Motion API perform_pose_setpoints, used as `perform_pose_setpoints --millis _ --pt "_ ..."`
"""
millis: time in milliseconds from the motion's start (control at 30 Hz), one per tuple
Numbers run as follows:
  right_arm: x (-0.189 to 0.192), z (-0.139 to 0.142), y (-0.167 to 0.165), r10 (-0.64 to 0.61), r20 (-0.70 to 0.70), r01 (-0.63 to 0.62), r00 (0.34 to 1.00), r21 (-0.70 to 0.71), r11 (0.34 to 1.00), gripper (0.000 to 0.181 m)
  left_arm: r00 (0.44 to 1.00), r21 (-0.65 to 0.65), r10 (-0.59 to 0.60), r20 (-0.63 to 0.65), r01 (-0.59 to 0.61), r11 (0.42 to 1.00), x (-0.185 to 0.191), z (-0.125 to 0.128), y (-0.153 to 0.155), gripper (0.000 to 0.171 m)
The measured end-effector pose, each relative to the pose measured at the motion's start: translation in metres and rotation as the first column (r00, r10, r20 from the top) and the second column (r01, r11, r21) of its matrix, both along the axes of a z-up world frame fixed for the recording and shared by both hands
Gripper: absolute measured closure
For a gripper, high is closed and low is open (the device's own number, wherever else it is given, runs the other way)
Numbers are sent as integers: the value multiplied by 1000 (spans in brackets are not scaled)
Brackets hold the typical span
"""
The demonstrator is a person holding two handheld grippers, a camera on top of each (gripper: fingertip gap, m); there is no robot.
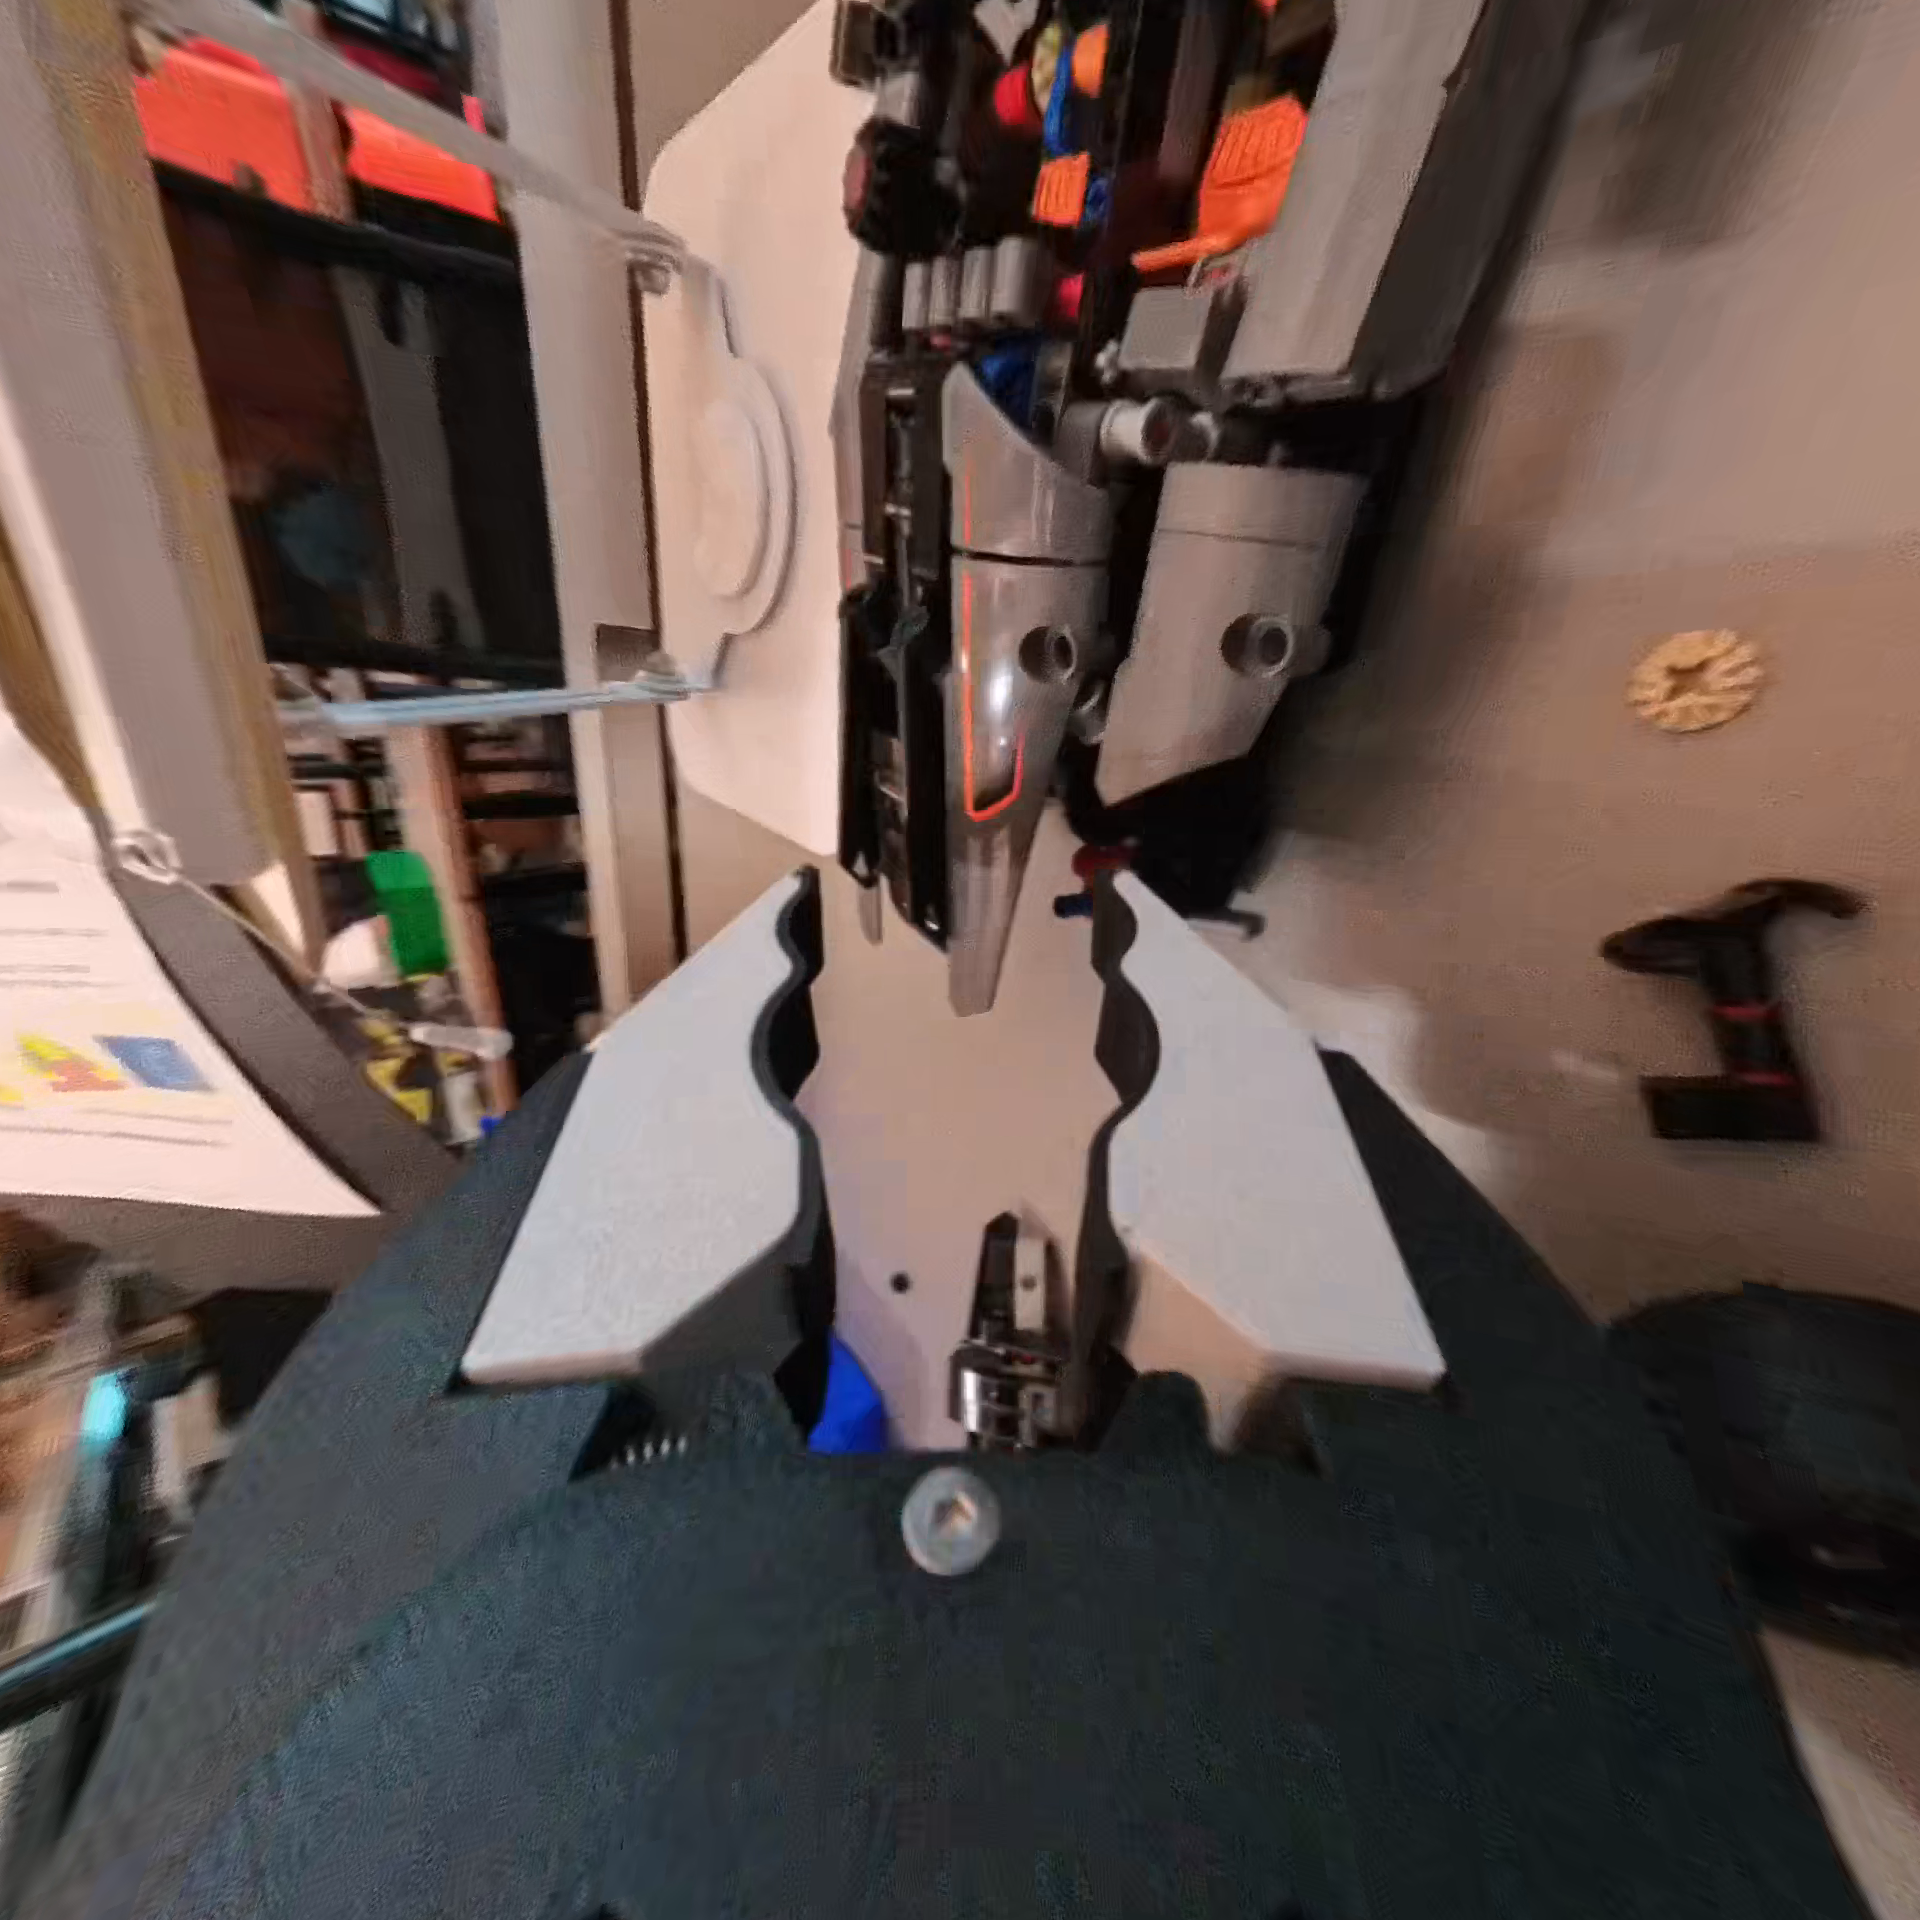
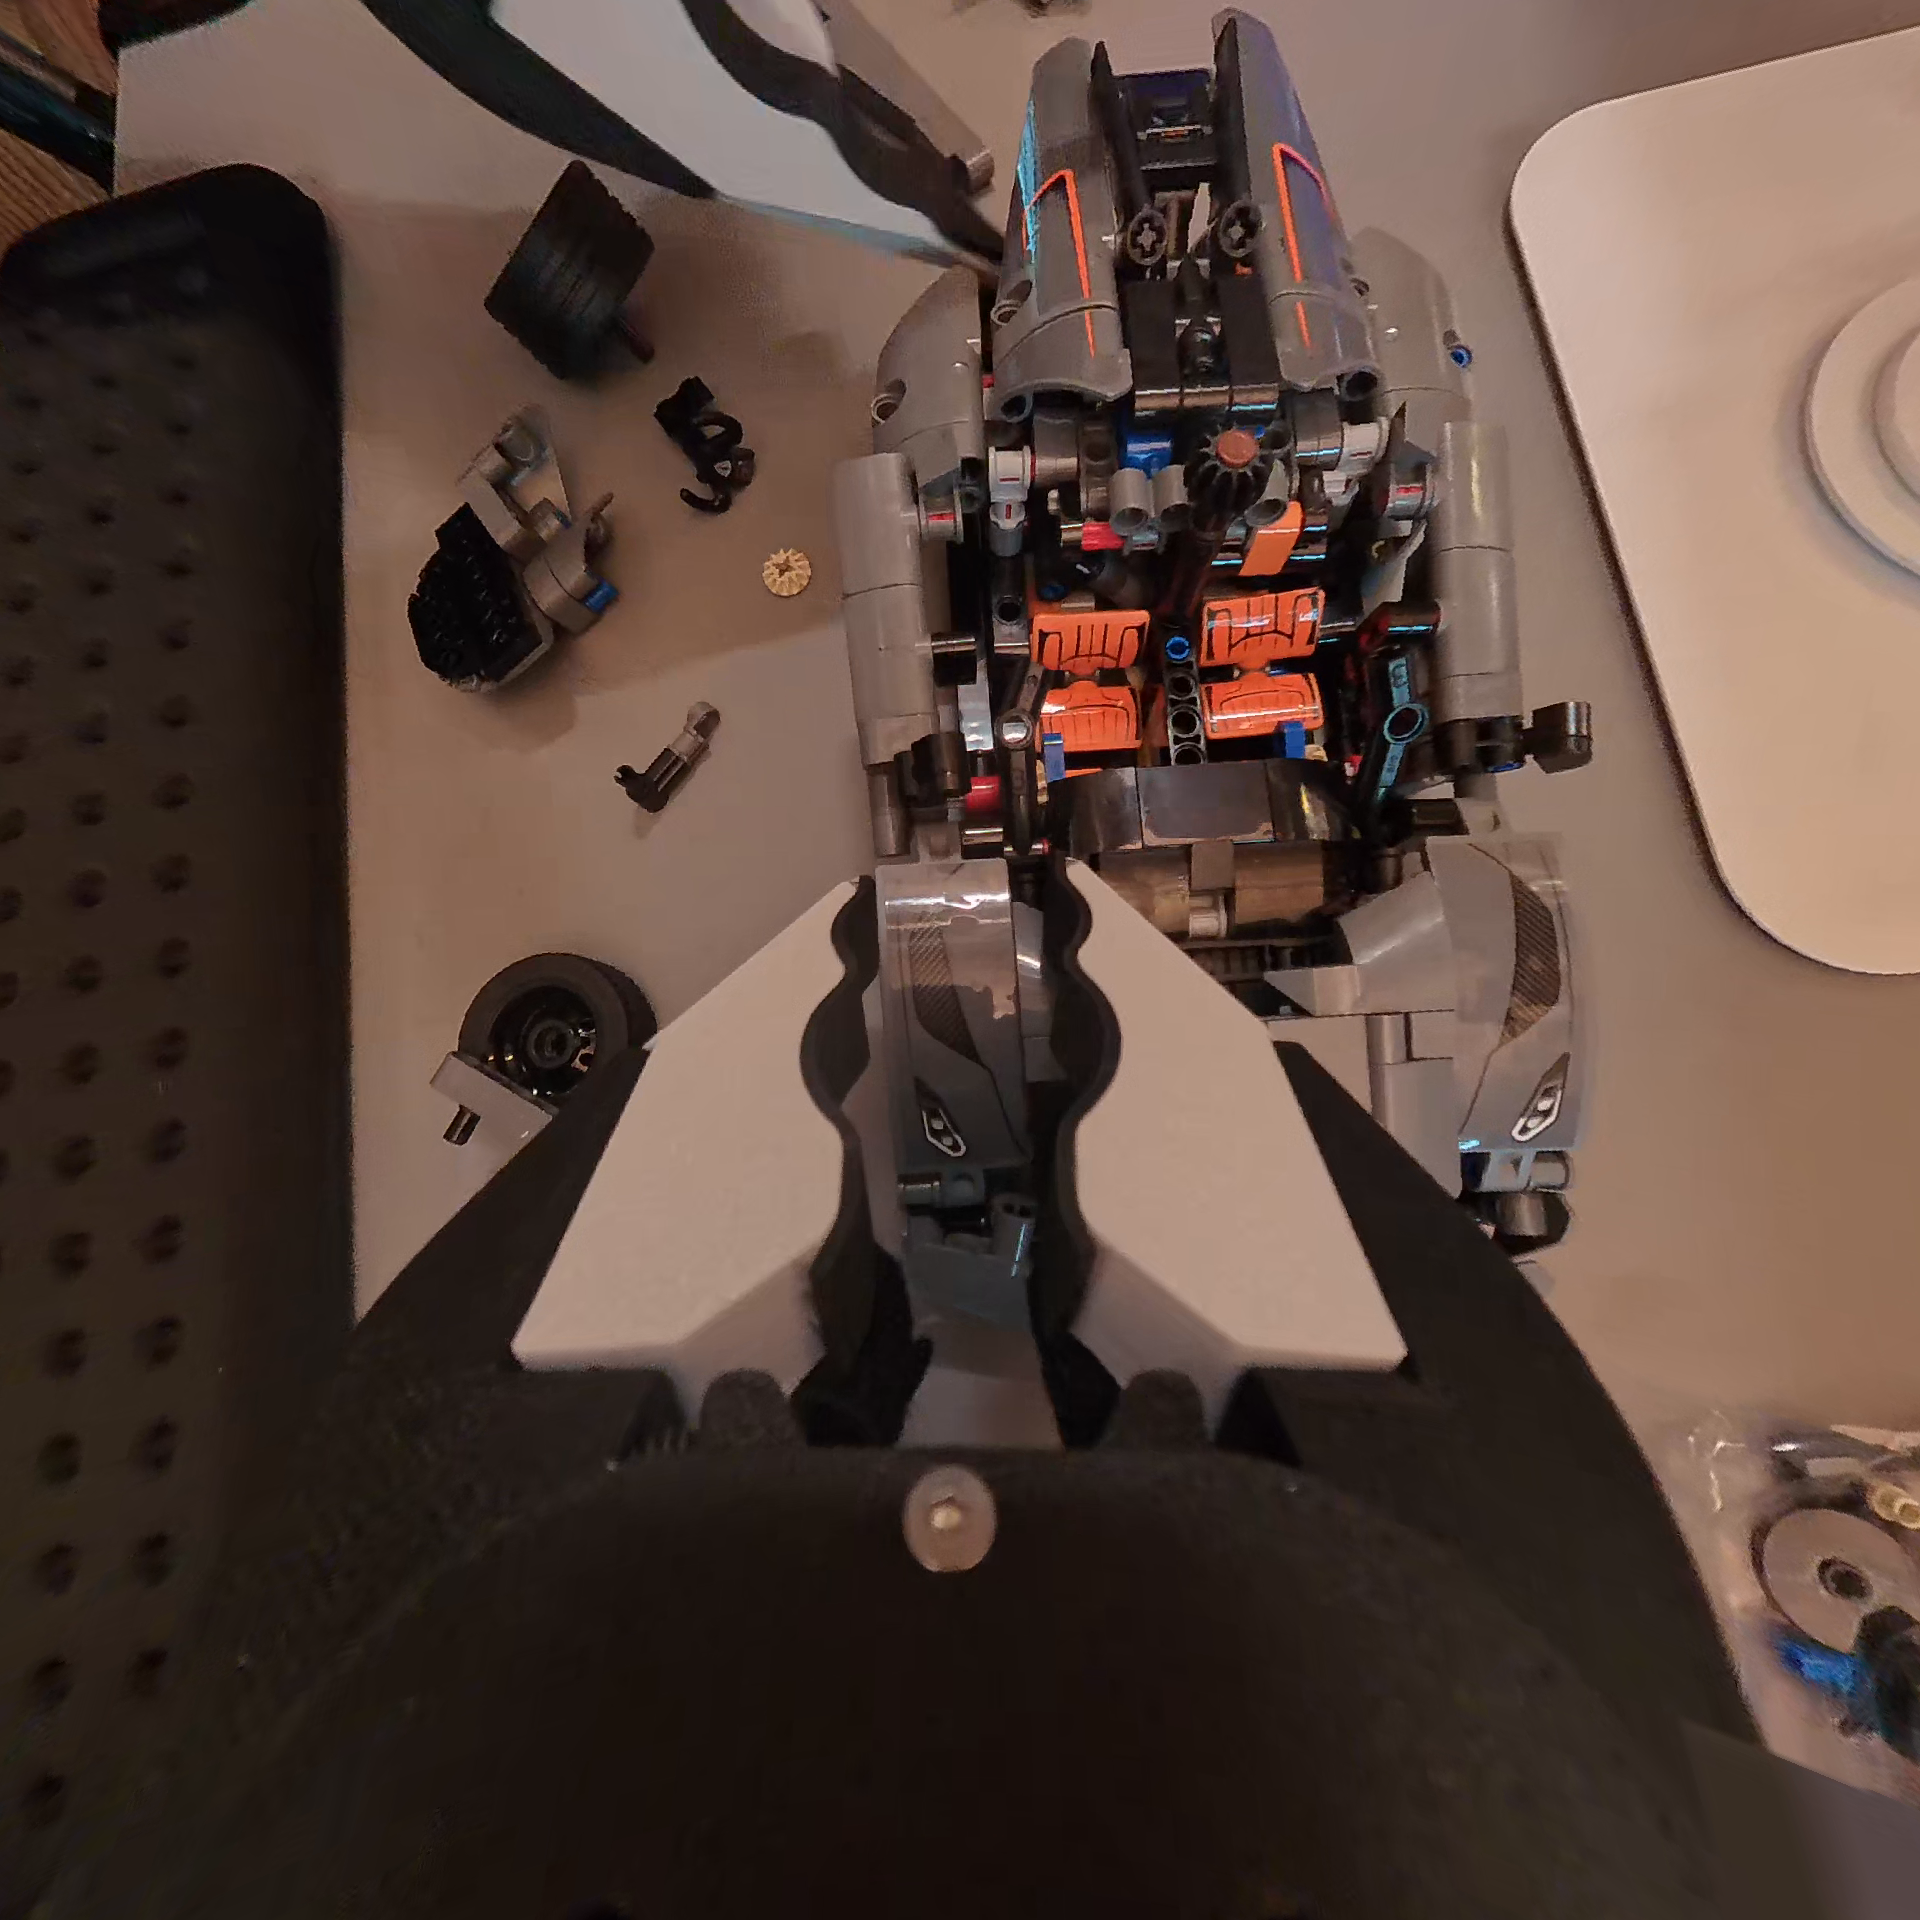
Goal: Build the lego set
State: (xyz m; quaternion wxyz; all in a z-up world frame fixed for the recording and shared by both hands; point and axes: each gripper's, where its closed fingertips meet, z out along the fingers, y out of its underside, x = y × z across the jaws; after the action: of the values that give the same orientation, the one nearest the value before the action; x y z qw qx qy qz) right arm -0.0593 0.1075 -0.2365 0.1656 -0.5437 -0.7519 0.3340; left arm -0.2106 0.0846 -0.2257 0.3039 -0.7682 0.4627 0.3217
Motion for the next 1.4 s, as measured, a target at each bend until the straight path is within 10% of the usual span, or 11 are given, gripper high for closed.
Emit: perform_pose_setpoints --millis 200,433,567,967,1400 --pt "0 0 1 -3 -1 3 1000 2 1000 151 984 83 -36 -176 51 995 -4 -2 21 156" --pt "1 0 1 9 7 -9 1000 23 1000 151 1000 146 23 19 -25 989 4 18 21 156" --pt "1 -1 3 0 14 0 1000 40 999 151 945 163 -17 -326 74 984 7 37 25 157" --pt "2 -5 6 -2 36 -1 999 73 997 151 801 42 -157 -578 221 974 37 66 44 156" --pt "2 -4 7 -3 20 1 1000 70 998 151 946 83 -69 -316 100 991 9 44 30 132"
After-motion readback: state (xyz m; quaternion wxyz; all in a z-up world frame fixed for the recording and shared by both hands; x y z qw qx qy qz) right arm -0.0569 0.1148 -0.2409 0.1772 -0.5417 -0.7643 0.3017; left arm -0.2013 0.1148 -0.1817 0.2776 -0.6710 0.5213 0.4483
